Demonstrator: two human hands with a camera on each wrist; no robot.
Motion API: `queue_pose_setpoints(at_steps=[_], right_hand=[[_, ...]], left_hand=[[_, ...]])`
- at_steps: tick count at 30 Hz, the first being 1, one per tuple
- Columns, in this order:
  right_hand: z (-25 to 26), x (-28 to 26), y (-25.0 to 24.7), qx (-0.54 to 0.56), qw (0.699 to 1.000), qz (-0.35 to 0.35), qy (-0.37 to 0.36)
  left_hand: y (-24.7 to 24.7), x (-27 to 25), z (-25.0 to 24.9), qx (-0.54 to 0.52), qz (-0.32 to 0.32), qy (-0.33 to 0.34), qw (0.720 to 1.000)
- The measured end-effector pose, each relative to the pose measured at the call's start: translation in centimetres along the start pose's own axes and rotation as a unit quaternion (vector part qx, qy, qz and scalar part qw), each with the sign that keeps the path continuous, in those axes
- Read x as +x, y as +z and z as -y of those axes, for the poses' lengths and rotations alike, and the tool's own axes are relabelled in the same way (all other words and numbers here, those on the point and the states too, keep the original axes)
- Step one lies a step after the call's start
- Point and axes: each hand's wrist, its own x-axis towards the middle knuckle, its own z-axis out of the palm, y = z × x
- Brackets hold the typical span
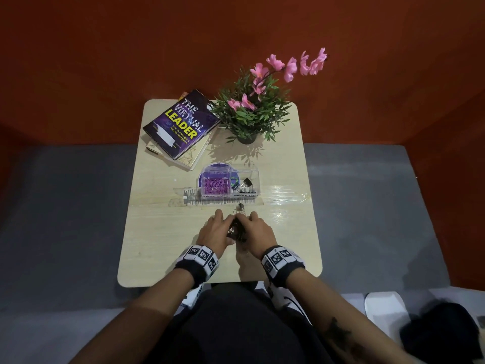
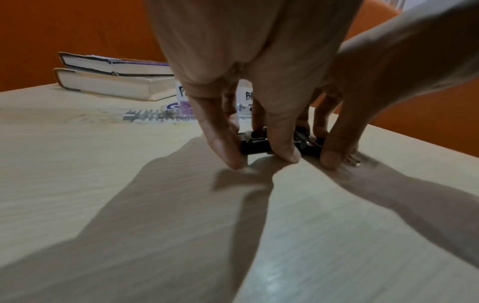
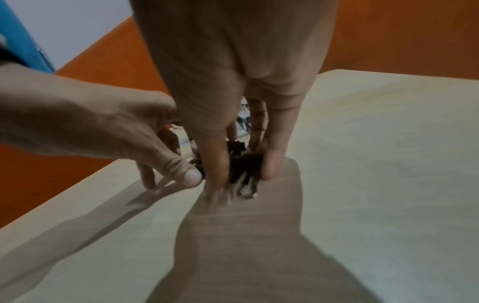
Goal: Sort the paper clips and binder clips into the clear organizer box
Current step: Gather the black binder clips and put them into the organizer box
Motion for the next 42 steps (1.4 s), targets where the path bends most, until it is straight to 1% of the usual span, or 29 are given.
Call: queue_pose_setpoints(at_steps=[3,7,12,14,16,19,20,22,25,29,32,33,35,36,38,40,41,42], right_hand=[[-0.4,-0.4,0.2,0.028,0.999,-0.032,-0.007],[-0.4,-0.7,0.1,0.040,0.997,-0.061,-0.015],[-1.1,-0.5,-0.4,0.086,0.992,-0.091,0.004],[-1.6,-0.3,-0.9,0.123,0.985,-0.117,0.021],[-2.0,-0.2,-1.9,0.187,0.971,-0.140,0.042],[-2.1,0.1,-4.2,0.278,0.945,-0.158,0.076],[-1.8,0.4,-5.2,0.289,0.940,-0.167,0.076],[-1.0,1.4,-7.1,0.279,0.940,-0.186,0.062],[0.3,3.4,-9.5,0.270,0.939,-0.210,0.043],[0.4,5.0,-10.5,0.223,0.958,-0.179,0.034],[-0.6,3.9,-10.2,0.252,0.944,-0.204,0.054],[-1.1,3.2,-9.9,0.256,0.941,-0.212,0.059],[-2.1,1.8,-8.8,0.243,0.944,-0.207,0.080],[-2.7,1.2,-8.1,0.229,0.949,-0.194,0.097],[-3.6,0.0,-6.4,0.195,0.961,-0.156,0.121],[-3.9,-1.2,-4.6,0.149,0.976,-0.103,0.118],[-3.9,-1.7,-3.8,0.123,0.984,-0.074,0.109],[-3.7,-2.2,-3.0,0.102,0.989,-0.046,0.098]], left_hand=[[-0.1,0.0,0.2,-0.013,0.002,0.005,1.000],[-0.7,0.3,-0.2,0.004,0.000,0.005,1.000],[-1.1,0.8,-0.3,-0.012,-0.014,-0.010,1.000],[-1.1,1.0,-0.2,-0.006,-0.023,-0.019,1.000],[-1.0,1.3,0.1,-0.017,-0.037,-0.030,0.999],[-1.2,1.4,0.3,-0.066,-0.054,-0.048,0.995],[-1.4,1.4,0.3,-0.082,-0.057,-0.053,0.994],[-2.0,1.0,0.3,-0.105,-0.065,-0.054,0.991],[-3.5,0.6,-0.3,-0.134,-0.086,-0.037,0.987],[-6.7,1.7,-2.2,-0.178,-0.141,-0.006,0.974],[-8.8,4.0,-3.5,-0.197,-0.172,0.008,0.965],[-9.2,4.7,-3.8,-0.197,-0.171,0.013,0.965],[-9.4,5.7,-4.2,-0.197,-0.147,0.014,0.969],[-9.4,5.8,-4.3,-0.196,-0.135,0.011,0.971],[-9.2,5.4,-4.2,-0.190,-0.129,0.004,0.973],[-8.4,4.3,-3.7,-0.162,-0.127,0.006,0.979],[-7.9,3.7,-3.4,-0.139,-0.115,0.004,0.984],[-7.3,3.0,-3.1,-0.109,-0.089,-0.002,0.990]])
